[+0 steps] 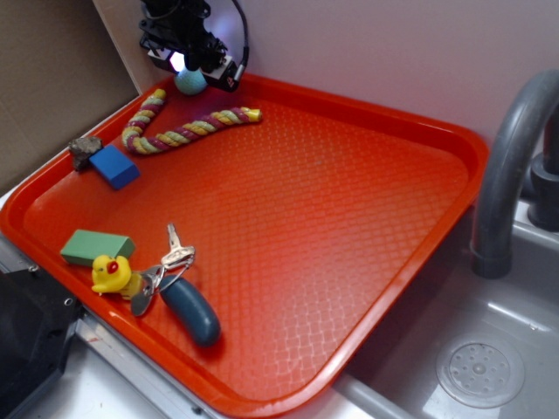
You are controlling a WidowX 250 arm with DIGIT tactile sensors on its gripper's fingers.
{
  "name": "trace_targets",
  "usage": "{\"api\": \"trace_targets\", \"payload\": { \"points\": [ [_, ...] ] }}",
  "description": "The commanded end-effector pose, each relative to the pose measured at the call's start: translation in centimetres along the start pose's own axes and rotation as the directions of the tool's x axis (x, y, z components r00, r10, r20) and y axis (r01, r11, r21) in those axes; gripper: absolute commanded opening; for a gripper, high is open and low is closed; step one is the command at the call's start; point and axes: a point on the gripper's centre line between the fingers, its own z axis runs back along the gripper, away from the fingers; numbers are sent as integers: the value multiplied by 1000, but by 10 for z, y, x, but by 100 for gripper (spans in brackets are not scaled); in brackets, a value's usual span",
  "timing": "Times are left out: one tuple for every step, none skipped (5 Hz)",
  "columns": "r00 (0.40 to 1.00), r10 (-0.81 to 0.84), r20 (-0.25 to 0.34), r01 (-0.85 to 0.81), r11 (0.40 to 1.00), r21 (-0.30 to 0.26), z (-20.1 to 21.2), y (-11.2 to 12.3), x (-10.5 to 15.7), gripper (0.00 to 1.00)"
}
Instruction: Grab the green ball.
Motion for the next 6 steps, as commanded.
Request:
{"api": "trace_targets", "payload": {
  "points": [
    [995,38,96,-49,992,113,20,80,11,0],
    [997,12,76,-21,993,114,15,80,11,0],
    [998,-8,65,1,993,115,13,77,12,0],
    [998,-11,60,4,993,119,12,76,11,0],
    [998,-17,63,10,993,116,14,74,11,0],
    [999,-1,38,-3,994,107,16,73,10,0]
  ]
}}
